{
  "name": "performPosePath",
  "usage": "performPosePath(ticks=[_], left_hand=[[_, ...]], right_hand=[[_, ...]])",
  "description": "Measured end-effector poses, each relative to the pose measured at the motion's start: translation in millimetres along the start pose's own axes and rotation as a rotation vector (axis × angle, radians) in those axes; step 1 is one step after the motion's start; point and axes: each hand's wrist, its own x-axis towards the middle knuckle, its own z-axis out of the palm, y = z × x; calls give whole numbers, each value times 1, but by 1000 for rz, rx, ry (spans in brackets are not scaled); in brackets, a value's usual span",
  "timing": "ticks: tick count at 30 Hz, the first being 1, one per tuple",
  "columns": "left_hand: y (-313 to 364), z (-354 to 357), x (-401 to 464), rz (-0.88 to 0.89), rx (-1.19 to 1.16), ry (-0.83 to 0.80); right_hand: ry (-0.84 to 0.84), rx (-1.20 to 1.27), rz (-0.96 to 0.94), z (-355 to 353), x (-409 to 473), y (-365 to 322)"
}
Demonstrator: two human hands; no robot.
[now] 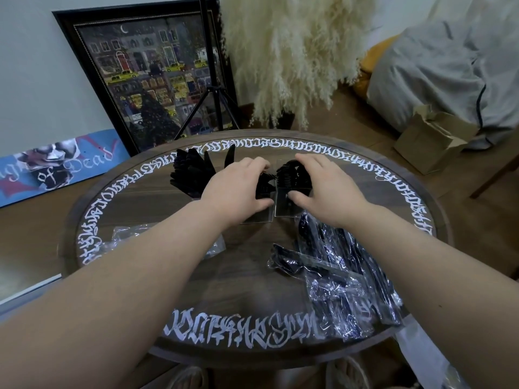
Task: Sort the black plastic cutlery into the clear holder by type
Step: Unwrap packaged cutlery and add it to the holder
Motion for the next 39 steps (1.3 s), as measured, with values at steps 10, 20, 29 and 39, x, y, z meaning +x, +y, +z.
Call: performPosePath(ticks=[10,20,29,39], left_hand=[[-5,2,-3,-7,34,-25],[-6,3,-1,-27,15,-18],[-3,0,-3,-58,6,-1],[-3,-16,-17,-39,-9,-21]], right_hand=[[-78,35,18,0,11,1],[-106,57,-75,-9,6,6],[-66,32,-46,-1,1,4],[-10,-13,-43,-8,-5,-13]])
